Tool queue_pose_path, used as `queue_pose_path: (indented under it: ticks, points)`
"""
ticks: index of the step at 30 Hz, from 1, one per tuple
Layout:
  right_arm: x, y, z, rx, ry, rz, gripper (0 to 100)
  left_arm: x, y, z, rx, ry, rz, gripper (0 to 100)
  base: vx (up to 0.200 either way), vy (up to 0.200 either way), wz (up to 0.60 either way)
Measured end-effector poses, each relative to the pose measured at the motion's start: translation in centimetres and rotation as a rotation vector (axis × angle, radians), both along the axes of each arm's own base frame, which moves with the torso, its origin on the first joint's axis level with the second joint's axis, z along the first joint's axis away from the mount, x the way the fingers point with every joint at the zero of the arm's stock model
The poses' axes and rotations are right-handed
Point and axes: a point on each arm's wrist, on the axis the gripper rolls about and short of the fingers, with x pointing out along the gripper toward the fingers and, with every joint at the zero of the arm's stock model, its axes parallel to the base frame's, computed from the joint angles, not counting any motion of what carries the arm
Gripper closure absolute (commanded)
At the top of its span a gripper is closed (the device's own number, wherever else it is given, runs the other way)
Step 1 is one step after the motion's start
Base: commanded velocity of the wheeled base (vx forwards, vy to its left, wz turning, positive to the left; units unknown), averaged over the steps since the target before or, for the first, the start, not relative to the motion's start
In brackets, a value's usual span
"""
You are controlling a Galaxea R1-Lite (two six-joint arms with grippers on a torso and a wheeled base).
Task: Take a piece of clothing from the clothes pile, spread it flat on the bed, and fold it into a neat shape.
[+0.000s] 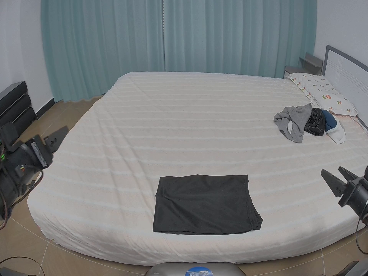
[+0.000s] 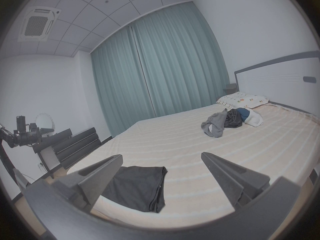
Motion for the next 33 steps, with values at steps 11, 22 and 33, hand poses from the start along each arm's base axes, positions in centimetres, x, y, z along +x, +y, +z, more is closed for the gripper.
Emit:
queue_pose_path:
  ticks: [11, 22, 33]
  points:
    - [-8.1, -0.9, -1.9, -0.07, 0.118, 0.01, 0, -8.0, 3.6, -0.4, 0.214, -0.127, 0.135, 0, 0.0, 0.0, 0.0]
    - [-14.3, -1.6, -2.8, -0.147, 0.068, -0.11, 0, -15.5, 6.4, -4.1, 0.375, -0.124, 0.338, 0, 0.0, 0.0, 0.0]
    - [-16.4, -1.6, -2.8, -0.273, -0.077, -0.209, 0, -19.2, 6.4, -6.9, 0.392, -0.174, 0.505, 0, 0.0, 0.0, 0.0]
